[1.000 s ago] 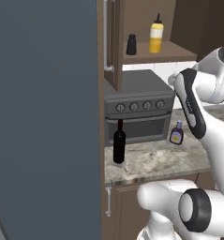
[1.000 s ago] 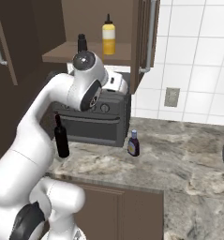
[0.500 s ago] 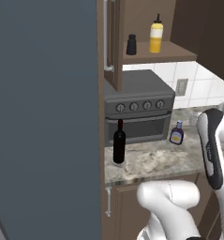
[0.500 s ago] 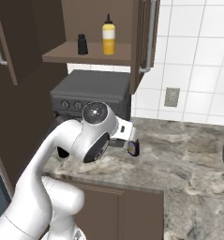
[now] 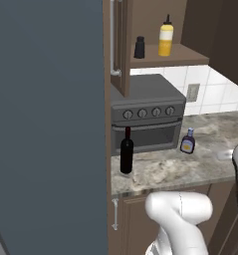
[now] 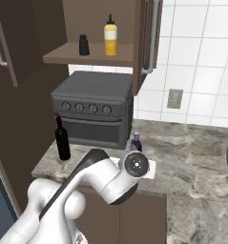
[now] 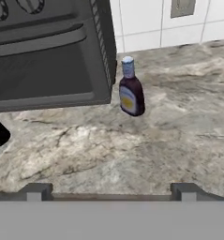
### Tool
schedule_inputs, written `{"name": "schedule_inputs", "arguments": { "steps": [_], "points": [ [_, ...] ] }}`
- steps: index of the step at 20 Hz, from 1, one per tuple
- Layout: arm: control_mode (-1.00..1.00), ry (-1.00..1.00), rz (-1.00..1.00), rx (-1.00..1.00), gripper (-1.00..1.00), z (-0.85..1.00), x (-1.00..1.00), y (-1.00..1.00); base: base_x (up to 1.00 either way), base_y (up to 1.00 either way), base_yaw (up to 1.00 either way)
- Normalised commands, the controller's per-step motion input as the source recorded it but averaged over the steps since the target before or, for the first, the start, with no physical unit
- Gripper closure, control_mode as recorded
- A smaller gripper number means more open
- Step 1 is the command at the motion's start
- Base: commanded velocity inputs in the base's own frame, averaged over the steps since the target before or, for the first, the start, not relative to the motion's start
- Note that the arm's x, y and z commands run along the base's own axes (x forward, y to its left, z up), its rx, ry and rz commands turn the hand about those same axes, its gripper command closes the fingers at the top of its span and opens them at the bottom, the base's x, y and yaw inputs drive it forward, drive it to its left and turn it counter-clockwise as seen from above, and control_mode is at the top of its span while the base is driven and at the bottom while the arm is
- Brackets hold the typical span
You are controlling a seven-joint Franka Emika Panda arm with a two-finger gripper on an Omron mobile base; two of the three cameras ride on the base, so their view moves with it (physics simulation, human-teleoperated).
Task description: There are various items on the counter. Only move the condiments/shakers into the cabinet.
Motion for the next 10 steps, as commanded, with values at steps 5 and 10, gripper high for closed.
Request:
{"name": "schedule_inputs", "arguments": {
  "steps": [5, 10],
  "points": [
    [-1.00, -0.14, 0.19, 0.35, -1.00, -0.09, 0.43, -0.19, 0.00, 0.00, 0.00],
    [-1.00, -0.13, 0.09, 0.26, -1.00, -0.01, 0.33, -0.07, 0.00, 0.00, 0.00]
  ]
}}
